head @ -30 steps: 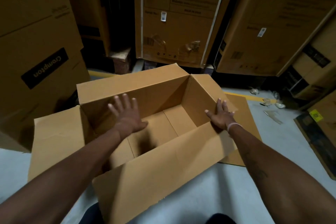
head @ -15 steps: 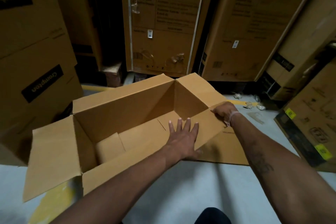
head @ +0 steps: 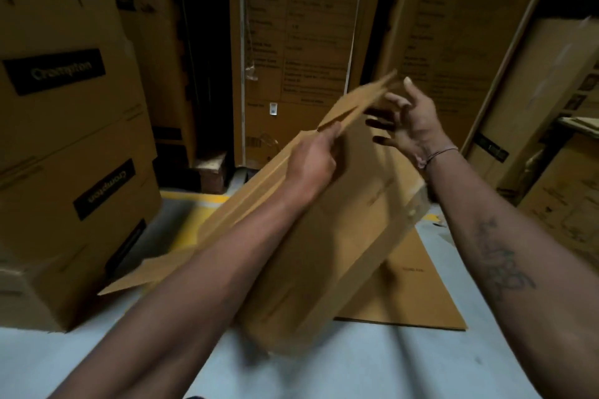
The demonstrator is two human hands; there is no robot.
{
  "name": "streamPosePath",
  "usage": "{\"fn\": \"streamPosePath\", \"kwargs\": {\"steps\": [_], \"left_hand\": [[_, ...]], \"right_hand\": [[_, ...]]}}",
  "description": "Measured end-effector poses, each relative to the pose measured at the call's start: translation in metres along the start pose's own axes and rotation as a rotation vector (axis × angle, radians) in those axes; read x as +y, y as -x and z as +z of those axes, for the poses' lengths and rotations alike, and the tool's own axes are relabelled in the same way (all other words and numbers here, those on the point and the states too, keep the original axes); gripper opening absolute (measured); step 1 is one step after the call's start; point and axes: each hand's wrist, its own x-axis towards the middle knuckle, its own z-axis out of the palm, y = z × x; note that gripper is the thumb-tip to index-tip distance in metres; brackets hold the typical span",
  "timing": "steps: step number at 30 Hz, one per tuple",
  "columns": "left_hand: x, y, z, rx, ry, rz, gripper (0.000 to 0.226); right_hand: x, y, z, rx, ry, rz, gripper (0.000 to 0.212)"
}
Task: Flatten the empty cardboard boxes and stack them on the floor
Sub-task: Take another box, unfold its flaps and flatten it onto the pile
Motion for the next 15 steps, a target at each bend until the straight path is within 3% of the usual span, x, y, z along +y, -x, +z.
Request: {"fn": "streamPosePath", "kwargs": {"steps": [2, 3, 7, 10, 15], "left_hand": [[0.001, -0.023, -0.023, 0.093, 0.215, -0.069, 0.048], [-0.002, -0.032, -0.033, 0.159, 0.294, -0.099, 0.048], [-0.039, -0.057, -0.064, 0.389, 0.527, -0.228, 0.03], [-0.091, -0.064, -0.064, 0.47, 0.622, -0.456, 0.029], [-0.164, -0.03, -0.027, 0.561, 0.885, -0.794, 0.034]], "right_hand": [[-0.003, -0.002, 0.022, -0.059, 0.044, -0.071, 0.076], [0.001, -0.006, 0.032, -0.007, 0.166, -0.103, 0.076], [0.035, -0.023, 0.053, 0.155, 1.021, -0.256, 0.085], [0.073, -0.028, 0.047, 0.133, 1.231, -0.125, 0.09], [0.159, -0.026, 0.038, -0.072, 1.419, 0.158, 0.099]]}}
